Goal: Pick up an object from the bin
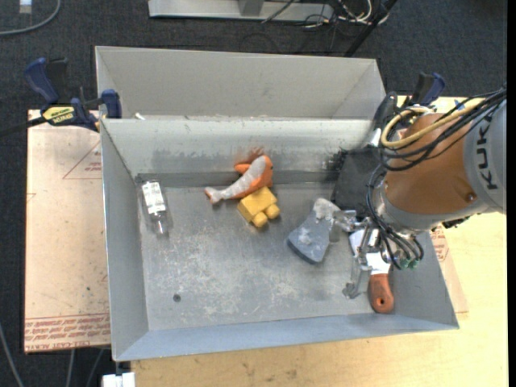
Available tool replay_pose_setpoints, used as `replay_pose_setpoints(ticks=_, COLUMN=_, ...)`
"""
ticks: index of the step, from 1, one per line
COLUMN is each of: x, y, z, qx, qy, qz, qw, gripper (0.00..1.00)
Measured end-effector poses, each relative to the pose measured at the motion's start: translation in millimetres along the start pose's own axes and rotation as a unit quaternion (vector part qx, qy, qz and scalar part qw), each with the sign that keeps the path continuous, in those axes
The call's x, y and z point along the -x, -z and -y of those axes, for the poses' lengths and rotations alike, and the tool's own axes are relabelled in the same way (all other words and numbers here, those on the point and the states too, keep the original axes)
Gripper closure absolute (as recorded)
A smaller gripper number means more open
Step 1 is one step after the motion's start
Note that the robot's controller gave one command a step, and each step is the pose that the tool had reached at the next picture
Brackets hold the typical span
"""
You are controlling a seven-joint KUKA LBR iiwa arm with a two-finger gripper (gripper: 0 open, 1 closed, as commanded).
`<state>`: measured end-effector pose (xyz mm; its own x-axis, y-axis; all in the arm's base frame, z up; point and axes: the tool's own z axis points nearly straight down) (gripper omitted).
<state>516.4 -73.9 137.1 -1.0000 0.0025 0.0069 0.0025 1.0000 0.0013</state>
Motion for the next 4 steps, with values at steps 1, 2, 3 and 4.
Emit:
replay_pose_setpoints(ticks=1, x=1.8, y=4.1, z=-0.2, qx=0.0, qy=0.001, qz=0.0036, qw=1.0, gripper=0.0)
replay_pose_setpoints(ticks=2, x=33.1, y=-22.5, z=-23.2, qx=-0.001, qy=0.007, qz=0.0045, qw=1.0, gripper=0.0)
replay_pose_setpoints(ticks=3, x=47.8, y=-40.6, z=-37.1, qx=0.001, qy=0.014, qz=0.003, qw=0.9999, gripper=0.0)
replay_pose_setpoints(ticks=4, x=39.7, y=-50.6, z=-44.2, qx=0.0, qy=0.0, qz=0.0054, qw=1.0, gripper=0.0)
